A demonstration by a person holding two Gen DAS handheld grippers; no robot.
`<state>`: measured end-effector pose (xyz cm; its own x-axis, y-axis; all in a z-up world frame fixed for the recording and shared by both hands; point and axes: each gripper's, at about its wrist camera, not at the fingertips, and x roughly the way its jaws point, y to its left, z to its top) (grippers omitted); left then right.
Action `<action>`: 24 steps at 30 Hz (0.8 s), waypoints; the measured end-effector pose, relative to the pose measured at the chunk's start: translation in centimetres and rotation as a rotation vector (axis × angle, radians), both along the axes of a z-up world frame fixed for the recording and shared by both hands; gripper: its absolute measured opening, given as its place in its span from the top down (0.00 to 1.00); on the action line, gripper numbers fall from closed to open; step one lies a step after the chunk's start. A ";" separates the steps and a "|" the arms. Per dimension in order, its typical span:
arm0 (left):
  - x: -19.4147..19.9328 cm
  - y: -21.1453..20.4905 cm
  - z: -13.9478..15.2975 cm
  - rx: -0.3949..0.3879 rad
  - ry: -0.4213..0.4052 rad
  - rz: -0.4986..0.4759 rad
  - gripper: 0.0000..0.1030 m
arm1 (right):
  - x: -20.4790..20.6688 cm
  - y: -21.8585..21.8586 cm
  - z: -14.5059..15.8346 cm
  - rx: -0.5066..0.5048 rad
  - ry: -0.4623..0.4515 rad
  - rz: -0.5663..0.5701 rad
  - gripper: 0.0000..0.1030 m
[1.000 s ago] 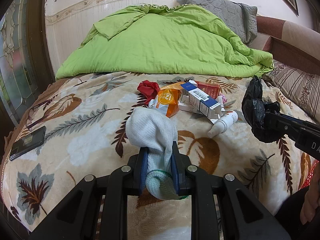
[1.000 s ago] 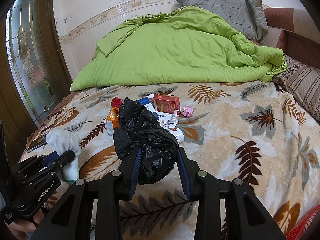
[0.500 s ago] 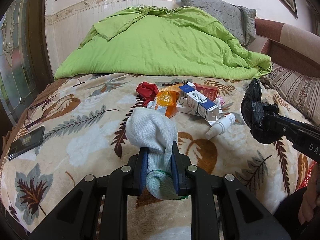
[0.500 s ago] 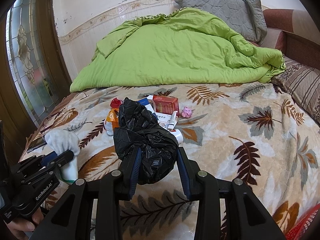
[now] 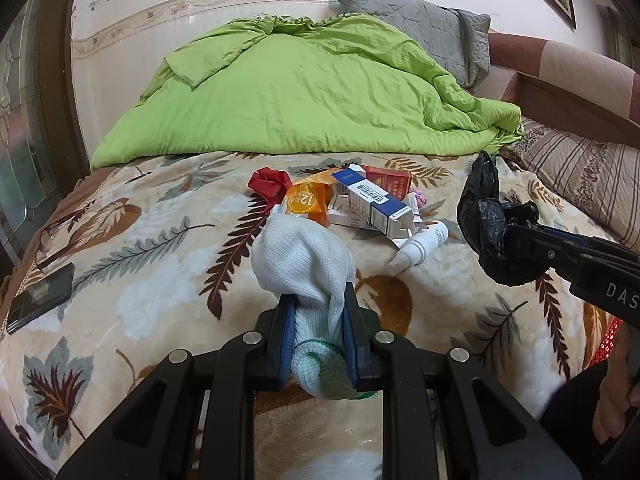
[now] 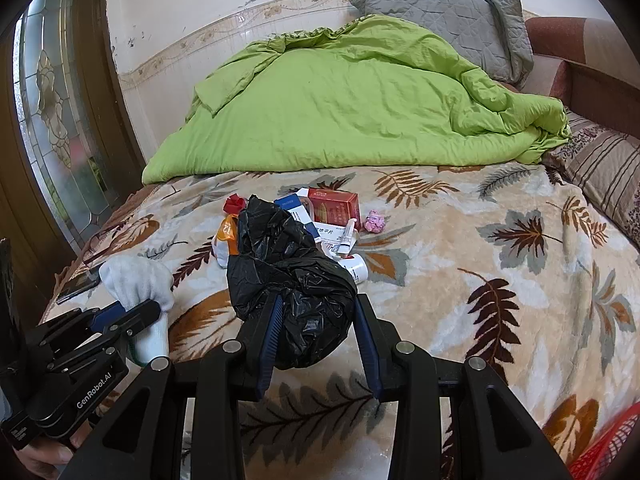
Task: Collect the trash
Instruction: 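Lift the black bag with the right tool while left lifts the white sock, then carry both items over the red wastebasket and open both tools to drop them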
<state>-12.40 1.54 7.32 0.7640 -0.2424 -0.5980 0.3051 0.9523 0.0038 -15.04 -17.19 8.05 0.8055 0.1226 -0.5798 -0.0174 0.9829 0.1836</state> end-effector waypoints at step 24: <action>-2.7 -3.5 0.1 0.023 0.017 -0.167 0.80 | -5.7 -5.8 0.9 0.132 0.051 -0.070 0.61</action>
